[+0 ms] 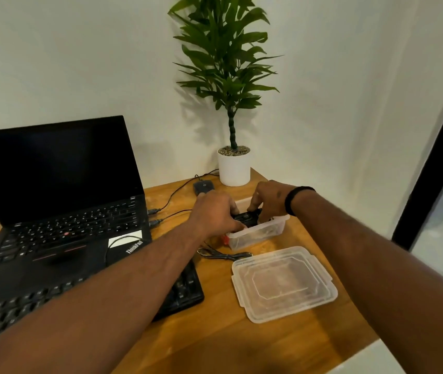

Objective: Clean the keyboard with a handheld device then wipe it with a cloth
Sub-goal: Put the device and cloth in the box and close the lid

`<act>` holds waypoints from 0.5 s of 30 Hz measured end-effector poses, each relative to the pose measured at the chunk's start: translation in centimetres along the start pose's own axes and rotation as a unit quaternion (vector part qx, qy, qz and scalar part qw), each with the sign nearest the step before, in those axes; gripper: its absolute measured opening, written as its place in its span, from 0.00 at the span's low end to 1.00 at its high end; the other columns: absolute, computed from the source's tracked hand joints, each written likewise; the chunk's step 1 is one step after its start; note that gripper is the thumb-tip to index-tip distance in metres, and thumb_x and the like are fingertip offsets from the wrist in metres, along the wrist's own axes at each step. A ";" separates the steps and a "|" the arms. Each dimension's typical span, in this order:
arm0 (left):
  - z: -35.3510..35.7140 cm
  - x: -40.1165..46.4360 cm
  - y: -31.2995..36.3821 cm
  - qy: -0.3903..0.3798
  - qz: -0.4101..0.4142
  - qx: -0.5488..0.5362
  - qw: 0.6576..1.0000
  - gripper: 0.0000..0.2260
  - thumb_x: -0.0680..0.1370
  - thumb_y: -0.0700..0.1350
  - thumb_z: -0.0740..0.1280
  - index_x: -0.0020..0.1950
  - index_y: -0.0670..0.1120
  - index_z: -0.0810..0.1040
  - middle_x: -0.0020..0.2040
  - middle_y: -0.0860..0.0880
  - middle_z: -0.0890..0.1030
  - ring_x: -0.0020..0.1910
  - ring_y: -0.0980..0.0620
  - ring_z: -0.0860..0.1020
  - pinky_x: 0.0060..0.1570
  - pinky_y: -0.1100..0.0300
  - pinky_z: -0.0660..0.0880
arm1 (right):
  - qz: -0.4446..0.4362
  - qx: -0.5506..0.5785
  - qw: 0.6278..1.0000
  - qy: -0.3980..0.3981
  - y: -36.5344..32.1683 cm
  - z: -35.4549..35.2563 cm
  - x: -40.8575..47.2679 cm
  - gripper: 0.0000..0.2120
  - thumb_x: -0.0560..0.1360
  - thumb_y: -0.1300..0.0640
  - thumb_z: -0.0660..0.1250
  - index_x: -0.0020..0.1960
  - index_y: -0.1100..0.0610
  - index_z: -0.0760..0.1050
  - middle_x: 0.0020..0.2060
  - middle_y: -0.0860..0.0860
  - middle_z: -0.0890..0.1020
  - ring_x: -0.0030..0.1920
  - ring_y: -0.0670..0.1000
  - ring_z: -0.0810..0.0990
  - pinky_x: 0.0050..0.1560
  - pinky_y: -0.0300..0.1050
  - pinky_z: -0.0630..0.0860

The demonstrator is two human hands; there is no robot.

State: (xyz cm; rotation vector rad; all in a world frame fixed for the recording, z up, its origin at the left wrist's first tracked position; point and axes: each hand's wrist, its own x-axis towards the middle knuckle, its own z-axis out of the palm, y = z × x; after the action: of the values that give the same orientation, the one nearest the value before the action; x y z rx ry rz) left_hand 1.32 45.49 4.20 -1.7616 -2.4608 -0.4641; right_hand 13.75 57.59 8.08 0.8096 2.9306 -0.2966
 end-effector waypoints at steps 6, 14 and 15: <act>-0.3 -0.4 0.3 -0.016 0.004 0.056 0.998 0.19 0.73 0.63 0.74 0.57 0.52 0.85 0.54 0.51 0.85 0.59 0.47 0.76 0.57 0.50 0.72 | 0.014 0.002 1.000 0.015 -0.5 0.1 -0.7 0.19 0.71 0.59 0.75 0.62 0.55 0.81 0.59 0.52 0.81 0.54 0.52 0.78 0.53 0.41 0.74; -2.0 -9.2 3.3 0.180 -0.083 -0.144 0.970 0.05 0.77 0.51 0.71 0.48 0.52 0.86 0.41 0.56 0.81 0.38 0.58 0.77 0.32 0.63 0.68 | 0.039 0.159 0.941 0.295 -1.0 1.8 -8.5 0.07 0.74 0.54 0.70 0.48 0.56 0.84 0.45 0.52 0.85 0.47 0.51 0.81 0.50 0.45 0.77; -2.1 -10.8 3.7 0.164 -0.110 -0.155 0.968 0.05 0.77 0.51 0.72 0.45 0.52 0.86 0.40 0.57 0.82 0.37 0.58 0.77 0.32 0.63 0.71 | 0.055 0.153 0.938 0.305 -1.0 2.3 -9.7 0.07 0.74 0.53 0.70 0.46 0.56 0.84 0.43 0.52 0.85 0.44 0.51 0.81 0.48 0.45 0.78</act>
State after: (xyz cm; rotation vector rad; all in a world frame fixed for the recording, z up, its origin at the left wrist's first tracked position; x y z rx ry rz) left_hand 8.17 36.11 4.31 -1.3574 -2.4473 -1.1164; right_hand 21.57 51.41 7.30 1.3102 3.4330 -0.6010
